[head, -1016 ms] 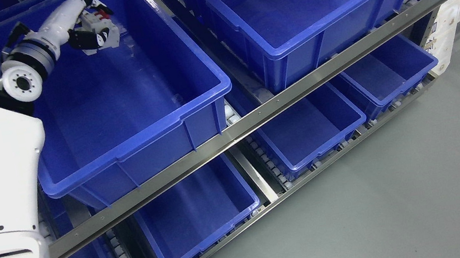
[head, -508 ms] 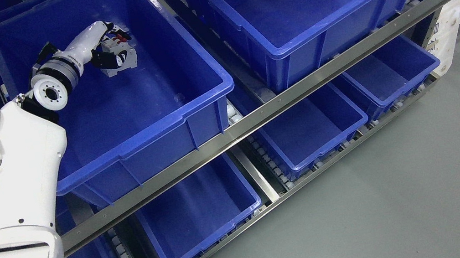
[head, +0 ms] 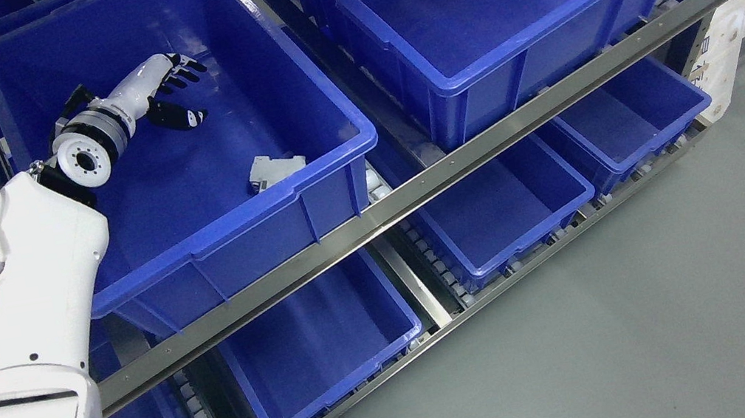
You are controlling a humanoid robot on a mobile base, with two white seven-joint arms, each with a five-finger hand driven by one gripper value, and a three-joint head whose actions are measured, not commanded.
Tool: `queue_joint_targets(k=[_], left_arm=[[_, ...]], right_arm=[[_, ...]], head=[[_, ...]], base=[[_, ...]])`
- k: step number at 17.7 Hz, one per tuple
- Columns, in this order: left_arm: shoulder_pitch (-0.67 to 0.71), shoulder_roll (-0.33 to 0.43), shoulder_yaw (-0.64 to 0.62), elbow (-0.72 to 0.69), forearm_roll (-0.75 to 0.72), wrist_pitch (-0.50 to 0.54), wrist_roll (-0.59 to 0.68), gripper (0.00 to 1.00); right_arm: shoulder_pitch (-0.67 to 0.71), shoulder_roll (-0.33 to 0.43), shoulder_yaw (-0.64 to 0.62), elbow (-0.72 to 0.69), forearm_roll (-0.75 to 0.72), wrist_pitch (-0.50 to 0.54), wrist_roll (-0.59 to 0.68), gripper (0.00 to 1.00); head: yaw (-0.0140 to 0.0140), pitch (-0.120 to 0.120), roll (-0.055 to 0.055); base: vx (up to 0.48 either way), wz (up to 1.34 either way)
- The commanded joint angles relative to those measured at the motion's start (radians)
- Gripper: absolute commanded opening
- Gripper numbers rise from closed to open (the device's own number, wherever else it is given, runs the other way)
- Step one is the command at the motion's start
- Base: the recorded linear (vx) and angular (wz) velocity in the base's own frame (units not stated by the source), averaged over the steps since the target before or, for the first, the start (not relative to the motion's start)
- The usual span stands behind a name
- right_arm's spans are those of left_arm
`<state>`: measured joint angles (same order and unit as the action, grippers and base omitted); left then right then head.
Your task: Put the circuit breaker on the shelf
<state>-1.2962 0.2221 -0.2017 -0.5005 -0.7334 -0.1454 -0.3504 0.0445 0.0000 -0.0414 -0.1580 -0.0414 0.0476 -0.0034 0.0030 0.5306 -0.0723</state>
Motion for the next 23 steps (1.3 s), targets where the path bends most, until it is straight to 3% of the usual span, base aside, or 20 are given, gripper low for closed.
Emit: queue_joint_targets(k=[1,4,7,9,12,15,18,20,23], left_arm=[[0.029,0.010,0.261,-0.111,0.011,0.047,0.004,0.69],[0.005,-0.061,0.535,-0.133,0.064,0.063,0.071,0.82],[-0.005,-0.116,0.682,-0.133,0.363,0.058,0.223,0.88],[0.017,-0.139,0.679,-0.157,0.491,0.053,0.315,0.99],[0.081,-0.205,0.679,-0.306,0.497,0.052,0.332,1.00],[0.179,-0.205,0.668,-0.539,0.499,0.091,0.321,1.00],[0.326,-0.205,0.569,-0.828,0.514,0.128,0.318,1.00],[0.388,-0.205,0.545,-0.979,0.560,0.203,0.318,1.00],[0.420,-0.205,0.541,-1.102,0.586,0.254,0.315,1.00]], right_arm=[[0.000,-0.017,0.000,0.000,0.000,0.000,0.000,1.00],[0.000,-0.017,0.000,0.000,0.000,0.000,0.000,1.00],[0.000,-0.017,0.000,0.000,0.000,0.000,0.000,1.00],[0.000,-0.017,0.000,0.000,0.000,0.000,0.000,1.00],[0.000,-0.017,0.000,0.000,0.000,0.000,0.000,1.00],[0.000,-0.017,0.000,0.000,0.000,0.000,0.000,1.00],[0.000,-0.017,0.000,0.000,0.000,0.000,0.000,1.00],[0.000,-0.017,0.000,0.000,0.000,0.000,0.000,1.00],[0.000,-0.017,0.000,0.000,0.000,0.000,0.000,1.00]], head=[[0.0000,0.000,0.000],[0.0000,0.000,0.000],[0.0000,0.000,0.000],[0.0000,0.000,0.000],[0.0000,0.000,0.000],[0.0000,0.000,0.000],[0.0000,0.000,0.000],[0.0000,0.000,0.000],[0.0000,0.000,0.000]], base=[[0.000,0.00],[0.000,0.00],[0.000,0.00],[0.000,0.00],[0.000,0.00],[0.000,0.00],[0.000,0.00],[0.000,0.00],[0.000,0.00]])
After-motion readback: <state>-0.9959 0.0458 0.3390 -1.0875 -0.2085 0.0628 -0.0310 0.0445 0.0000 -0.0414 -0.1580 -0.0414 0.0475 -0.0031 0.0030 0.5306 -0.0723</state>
